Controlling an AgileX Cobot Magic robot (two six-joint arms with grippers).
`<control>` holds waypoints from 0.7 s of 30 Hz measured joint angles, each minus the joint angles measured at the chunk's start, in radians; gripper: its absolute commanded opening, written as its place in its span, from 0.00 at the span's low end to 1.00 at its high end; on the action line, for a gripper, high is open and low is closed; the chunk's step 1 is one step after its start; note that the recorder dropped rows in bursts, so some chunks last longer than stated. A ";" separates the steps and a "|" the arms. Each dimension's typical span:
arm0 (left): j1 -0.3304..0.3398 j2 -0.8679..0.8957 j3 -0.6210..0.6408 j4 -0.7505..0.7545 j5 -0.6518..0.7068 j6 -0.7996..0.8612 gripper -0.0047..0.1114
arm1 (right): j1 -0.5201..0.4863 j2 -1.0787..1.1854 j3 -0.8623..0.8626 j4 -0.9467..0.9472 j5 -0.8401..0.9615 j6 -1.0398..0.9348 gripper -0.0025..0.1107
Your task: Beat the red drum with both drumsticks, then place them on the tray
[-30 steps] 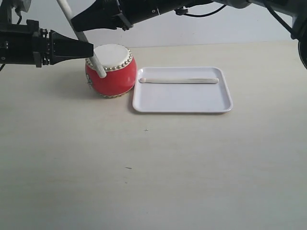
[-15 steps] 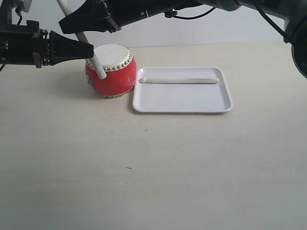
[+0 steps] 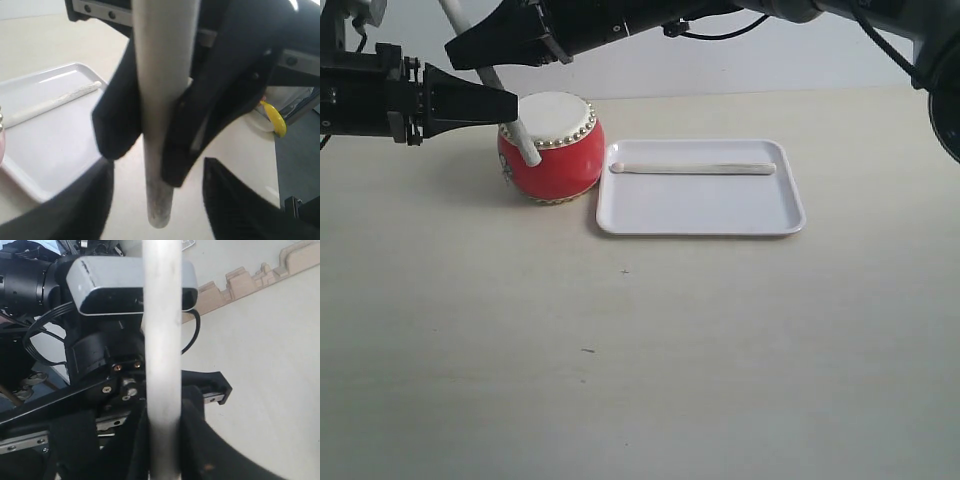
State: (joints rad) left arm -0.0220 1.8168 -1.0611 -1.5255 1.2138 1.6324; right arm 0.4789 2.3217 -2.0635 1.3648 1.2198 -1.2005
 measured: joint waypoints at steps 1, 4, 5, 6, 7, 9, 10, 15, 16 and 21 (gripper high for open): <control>0.000 0.000 0.000 0.000 0.000 0.000 0.69 | 0.000 -0.002 0.000 0.000 0.000 0.000 0.02; 0.000 0.000 0.000 0.000 0.000 -0.006 0.73 | 0.000 -0.015 0.000 0.000 -0.002 0.002 0.02; 0.000 0.000 0.000 0.000 0.000 -0.010 0.73 | 0.000 -0.021 0.000 -0.002 -0.002 0.002 0.02; 0.000 0.000 0.000 0.000 0.000 -0.012 0.72 | -0.004 -0.026 0.000 -0.008 -0.002 0.002 0.02; 0.000 0.000 0.000 0.000 0.000 -0.012 0.72 | -0.009 -0.031 0.000 -0.015 -0.002 0.008 0.02; 0.000 0.000 0.000 0.000 0.000 -0.014 0.72 | -0.022 -0.048 0.000 -0.064 -0.012 0.030 0.02; 0.000 0.000 0.000 0.000 0.000 -0.014 0.72 | -0.027 -0.059 0.000 -0.097 -0.027 0.045 0.02; 0.000 0.000 0.000 0.000 0.000 -0.019 0.72 | -0.053 -0.107 0.000 -0.467 -0.156 0.210 0.02; 0.000 0.000 0.000 0.002 0.000 -0.020 0.72 | -0.057 -0.114 0.000 -0.562 -0.173 0.254 0.02; 0.000 0.000 0.000 0.002 0.000 -0.020 0.72 | -0.057 -0.131 0.000 -0.940 -0.179 0.404 0.02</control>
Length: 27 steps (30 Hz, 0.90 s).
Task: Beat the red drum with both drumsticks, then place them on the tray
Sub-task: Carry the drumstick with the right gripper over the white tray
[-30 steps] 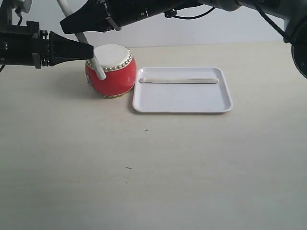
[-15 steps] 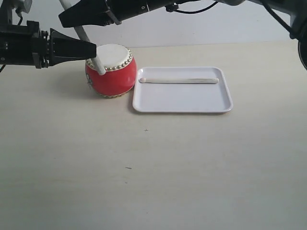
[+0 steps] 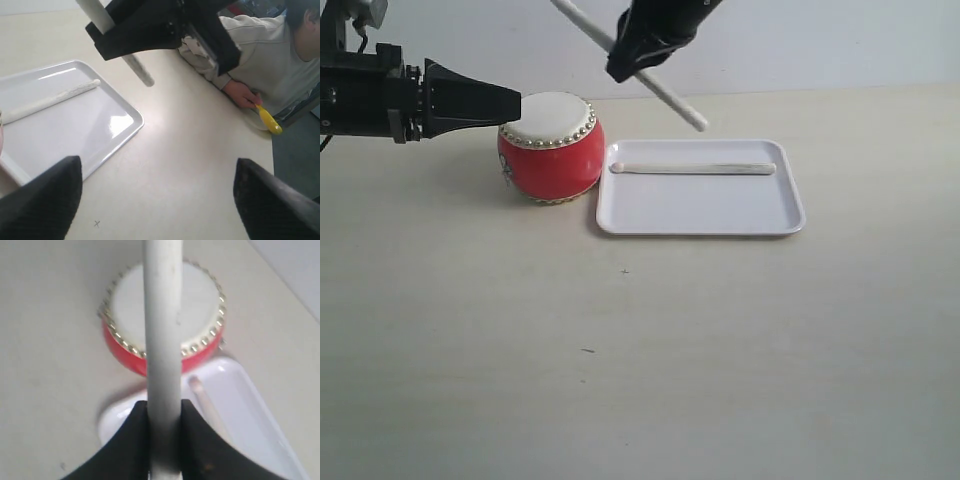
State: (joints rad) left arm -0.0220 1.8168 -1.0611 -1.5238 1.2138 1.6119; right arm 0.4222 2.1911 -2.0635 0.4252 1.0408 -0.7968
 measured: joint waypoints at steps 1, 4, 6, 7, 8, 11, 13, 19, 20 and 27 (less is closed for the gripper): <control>0.000 0.000 0.000 0.000 0.000 0.000 0.72 | 0.000 -0.001 0.000 -0.065 0.008 0.013 0.02; 0.000 0.000 0.000 0.000 0.000 0.000 0.72 | 0.000 -0.001 0.000 -0.237 0.044 0.031 0.02; 0.000 0.000 0.000 0.000 0.000 0.000 0.72 | 0.000 -0.001 0.000 -0.329 0.069 0.031 0.02; 0.000 0.000 0.000 0.000 0.000 0.000 0.72 | 0.000 -0.001 0.000 -0.361 0.080 0.032 0.02; 0.000 0.000 0.000 0.000 0.000 0.000 0.72 | 0.000 -0.001 0.000 -0.390 0.094 0.032 0.02; 0.000 0.000 0.000 0.000 0.000 0.000 0.72 | 0.000 -0.001 0.000 -0.460 0.139 0.014 0.02; 0.000 0.000 0.000 0.000 0.000 0.000 0.72 | 0.000 -0.001 0.000 -0.472 0.166 -0.023 0.02; 0.000 0.000 0.000 0.000 0.000 0.000 0.72 | 0.000 0.011 0.000 -0.416 0.177 -0.118 0.02; 0.000 0.000 0.000 0.000 0.000 0.000 0.72 | 0.000 0.020 0.000 -0.410 0.177 -0.129 0.02; 0.000 0.000 0.000 0.000 0.000 0.000 0.72 | 0.000 0.117 0.000 -0.425 0.181 -0.153 0.02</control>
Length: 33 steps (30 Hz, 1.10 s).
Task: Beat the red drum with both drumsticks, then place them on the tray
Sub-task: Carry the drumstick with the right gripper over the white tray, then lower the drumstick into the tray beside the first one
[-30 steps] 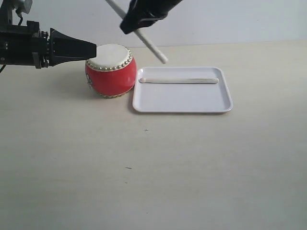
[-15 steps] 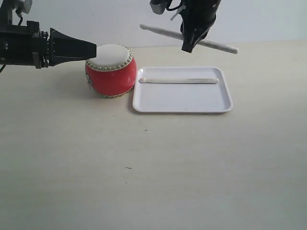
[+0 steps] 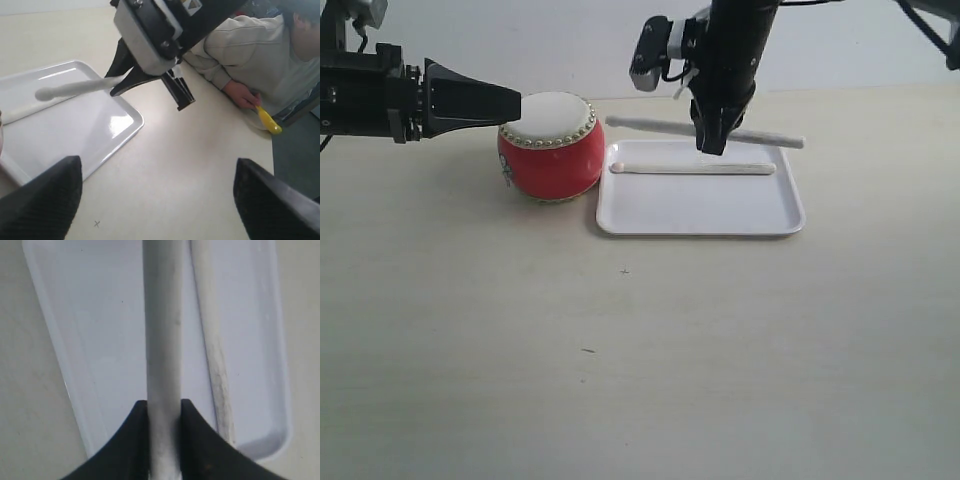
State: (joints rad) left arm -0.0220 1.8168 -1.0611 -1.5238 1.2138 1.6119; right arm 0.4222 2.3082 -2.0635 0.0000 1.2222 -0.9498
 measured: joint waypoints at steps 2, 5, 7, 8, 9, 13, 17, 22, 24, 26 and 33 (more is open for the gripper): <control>0.000 0.000 0.000 0.000 0.000 0.000 0.72 | 0.000 0.025 0.000 0.000 0.000 -0.009 0.02; 0.000 0.000 0.000 0.000 0.000 0.000 0.72 | 0.000 0.063 0.000 0.000 0.000 -0.019 0.02; 0.000 0.000 0.000 0.000 0.000 0.000 0.72 | 0.000 0.084 0.000 0.000 0.000 -0.031 0.02; 0.000 0.000 0.000 0.000 0.000 0.000 0.72 | 0.000 0.092 0.000 0.000 0.000 -0.034 0.02; 0.000 0.000 0.000 0.000 0.000 0.000 0.72 | 0.000 0.101 0.000 0.000 0.002 -0.036 0.02; 0.000 0.000 0.000 0.000 0.000 0.000 0.72 | 0.000 0.130 0.000 0.000 0.002 -0.064 0.02; 0.000 0.000 0.000 -0.002 0.000 0.000 0.72 | 0.000 0.148 0.000 0.000 0.002 -0.094 0.02; 0.000 0.000 0.000 -0.002 0.000 0.000 0.72 | 0.000 0.152 0.000 -0.005 0.002 -0.119 0.02; 0.000 0.000 0.000 -0.002 0.000 0.000 0.72 | 0.000 0.152 0.000 -0.005 0.002 -0.134 0.02; 0.000 0.000 0.000 -0.002 0.000 0.000 0.72 | 0.000 0.152 0.000 -0.005 0.002 -0.147 0.02; 0.000 0.000 0.000 -0.002 0.000 0.000 0.72 | 0.000 0.152 0.000 -0.005 0.002 -0.161 0.02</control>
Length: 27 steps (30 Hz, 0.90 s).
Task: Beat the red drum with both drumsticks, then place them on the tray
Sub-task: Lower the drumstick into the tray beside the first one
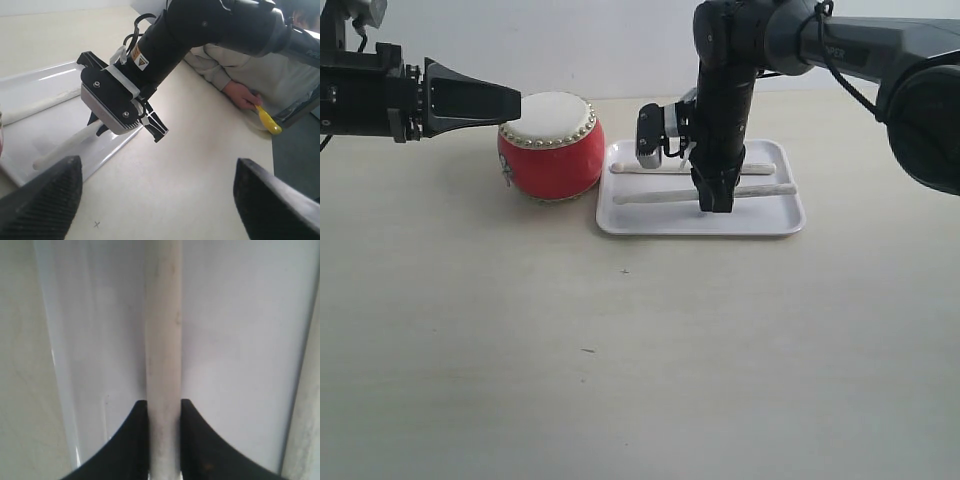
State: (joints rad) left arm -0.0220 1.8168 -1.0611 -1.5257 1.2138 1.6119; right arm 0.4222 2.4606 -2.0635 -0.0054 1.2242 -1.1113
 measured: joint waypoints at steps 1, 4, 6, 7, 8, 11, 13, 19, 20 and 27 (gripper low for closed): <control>0.000 0.000 0.000 0.000 0.000 0.000 0.72 | 0.000 0.000 0.000 0.000 0.000 0.000 0.02; 0.000 0.000 0.000 0.000 0.000 0.000 0.72 | 0.000 0.000 0.000 0.000 0.000 -0.002 0.02; 0.000 0.000 0.000 0.000 0.000 0.000 0.72 | 0.000 0.000 0.000 0.000 0.000 -0.002 0.02; 0.000 0.000 0.000 0.000 0.000 0.000 0.72 | 0.000 0.000 0.000 0.000 0.000 -0.002 0.02; 0.000 0.000 0.000 0.000 0.000 0.000 0.72 | 0.000 0.000 0.000 0.000 0.000 -0.002 0.02; 0.000 0.000 0.000 0.000 0.000 0.000 0.72 | 0.000 0.000 0.000 0.000 0.000 -0.002 0.02; 0.000 0.000 0.000 0.000 0.000 0.000 0.72 | 0.000 0.000 0.000 0.000 0.000 -0.002 0.02; 0.000 0.000 0.000 -0.004 0.000 0.000 0.72 | 0.000 0.000 0.000 0.000 -0.002 0.007 0.02; 0.000 0.000 0.000 -0.006 0.000 0.000 0.72 | 0.000 0.000 0.000 0.000 -0.002 0.010 0.02; 0.000 0.000 0.000 -0.006 0.000 0.000 0.72 | 0.000 0.000 0.000 0.000 -0.002 0.014 0.02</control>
State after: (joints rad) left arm -0.0220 1.8168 -1.0611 -1.5314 1.2138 1.6119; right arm 0.4222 2.4606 -2.0635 -0.0054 1.2221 -1.0971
